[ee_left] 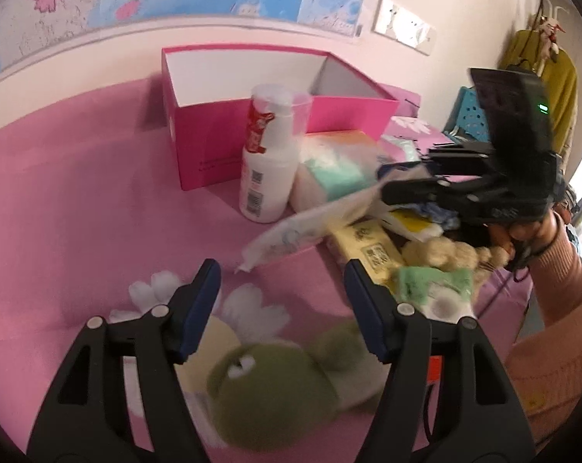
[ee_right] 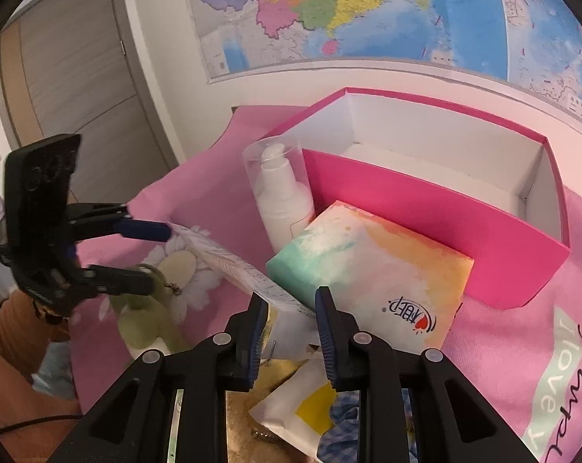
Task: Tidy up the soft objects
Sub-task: 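Carry the bag over the pink box and open the left tool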
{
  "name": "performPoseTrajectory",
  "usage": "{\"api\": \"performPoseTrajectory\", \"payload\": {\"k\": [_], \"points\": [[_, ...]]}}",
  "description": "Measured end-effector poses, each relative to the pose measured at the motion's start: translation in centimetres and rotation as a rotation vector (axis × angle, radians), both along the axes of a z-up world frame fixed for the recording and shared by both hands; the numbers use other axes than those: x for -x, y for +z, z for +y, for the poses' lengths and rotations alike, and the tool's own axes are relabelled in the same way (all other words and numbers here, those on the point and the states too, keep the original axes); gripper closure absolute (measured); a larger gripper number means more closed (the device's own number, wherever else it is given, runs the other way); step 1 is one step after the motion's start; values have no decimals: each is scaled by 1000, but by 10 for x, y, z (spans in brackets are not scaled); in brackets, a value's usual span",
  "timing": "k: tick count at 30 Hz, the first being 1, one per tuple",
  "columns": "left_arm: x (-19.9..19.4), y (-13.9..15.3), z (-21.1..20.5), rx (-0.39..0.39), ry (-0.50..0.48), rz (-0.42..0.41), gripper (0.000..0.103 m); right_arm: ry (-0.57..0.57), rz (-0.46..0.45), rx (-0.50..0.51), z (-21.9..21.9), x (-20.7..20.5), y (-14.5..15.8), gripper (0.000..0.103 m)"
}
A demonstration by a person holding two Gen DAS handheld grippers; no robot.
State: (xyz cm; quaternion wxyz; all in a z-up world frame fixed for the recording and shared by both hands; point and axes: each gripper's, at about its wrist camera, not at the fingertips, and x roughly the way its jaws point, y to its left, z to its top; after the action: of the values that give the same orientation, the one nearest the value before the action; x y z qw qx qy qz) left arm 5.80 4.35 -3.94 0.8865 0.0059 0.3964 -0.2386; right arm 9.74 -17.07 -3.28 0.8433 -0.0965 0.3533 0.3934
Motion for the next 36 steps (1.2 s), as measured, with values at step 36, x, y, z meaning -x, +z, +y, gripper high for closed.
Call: {"api": "performPoseTrajectory", "payload": {"k": [36], "points": [[-48,129,-10,6,89,-241,71,-63,-142,-225,-14,-28,125,89]]}}
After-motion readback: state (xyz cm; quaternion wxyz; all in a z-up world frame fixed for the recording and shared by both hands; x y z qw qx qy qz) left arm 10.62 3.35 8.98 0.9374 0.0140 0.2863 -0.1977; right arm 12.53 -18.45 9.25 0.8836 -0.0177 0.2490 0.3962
